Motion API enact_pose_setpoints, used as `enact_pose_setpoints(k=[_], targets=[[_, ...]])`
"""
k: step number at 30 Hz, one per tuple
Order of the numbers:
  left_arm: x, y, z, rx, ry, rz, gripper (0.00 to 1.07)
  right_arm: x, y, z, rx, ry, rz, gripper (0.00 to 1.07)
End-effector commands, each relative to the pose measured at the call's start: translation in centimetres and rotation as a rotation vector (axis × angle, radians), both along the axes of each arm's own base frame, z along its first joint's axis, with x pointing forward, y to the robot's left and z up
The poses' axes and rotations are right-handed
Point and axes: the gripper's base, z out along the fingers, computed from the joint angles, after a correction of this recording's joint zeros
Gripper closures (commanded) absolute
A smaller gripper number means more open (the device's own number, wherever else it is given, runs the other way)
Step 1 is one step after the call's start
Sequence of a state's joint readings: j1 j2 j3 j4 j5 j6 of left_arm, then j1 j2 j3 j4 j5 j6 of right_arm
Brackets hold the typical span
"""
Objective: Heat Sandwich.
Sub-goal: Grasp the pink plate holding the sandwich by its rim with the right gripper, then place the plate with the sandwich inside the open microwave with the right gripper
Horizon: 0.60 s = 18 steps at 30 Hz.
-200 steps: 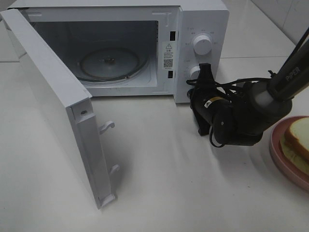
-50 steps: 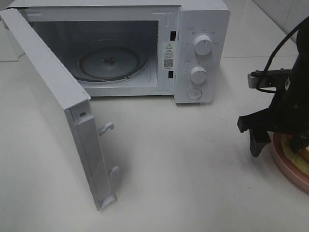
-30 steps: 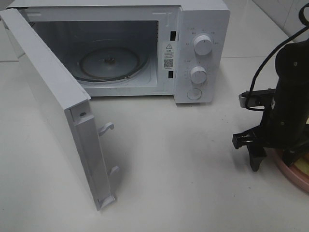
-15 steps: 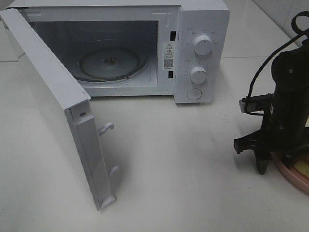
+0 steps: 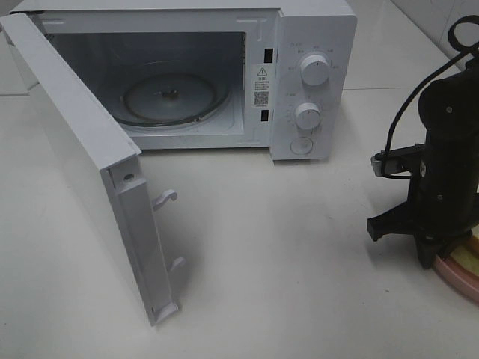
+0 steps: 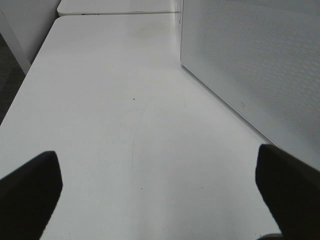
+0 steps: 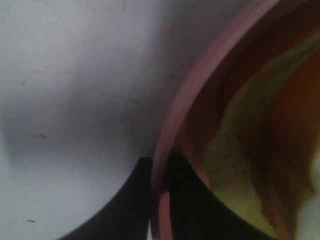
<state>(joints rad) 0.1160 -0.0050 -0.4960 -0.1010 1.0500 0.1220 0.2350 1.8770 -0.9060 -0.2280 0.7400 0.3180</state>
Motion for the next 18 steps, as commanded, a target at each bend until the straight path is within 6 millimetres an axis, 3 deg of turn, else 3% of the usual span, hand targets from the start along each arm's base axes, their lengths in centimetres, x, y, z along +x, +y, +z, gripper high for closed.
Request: enact_pose_setpoints(k=[1, 18], targets=[[-0.25, -0.09, 0.01, -0.008, -0.032, 0.003, 0.09, -0.46, -0.22, -0.38, -0.015, 0.035, -0.006, 1.07], [-0.25, -0.09, 0.01, -0.008, -0.032, 0.003, 0.09, -0.56, -0.35, 0.32, -0.031, 0.031, 0.026, 1.07]])
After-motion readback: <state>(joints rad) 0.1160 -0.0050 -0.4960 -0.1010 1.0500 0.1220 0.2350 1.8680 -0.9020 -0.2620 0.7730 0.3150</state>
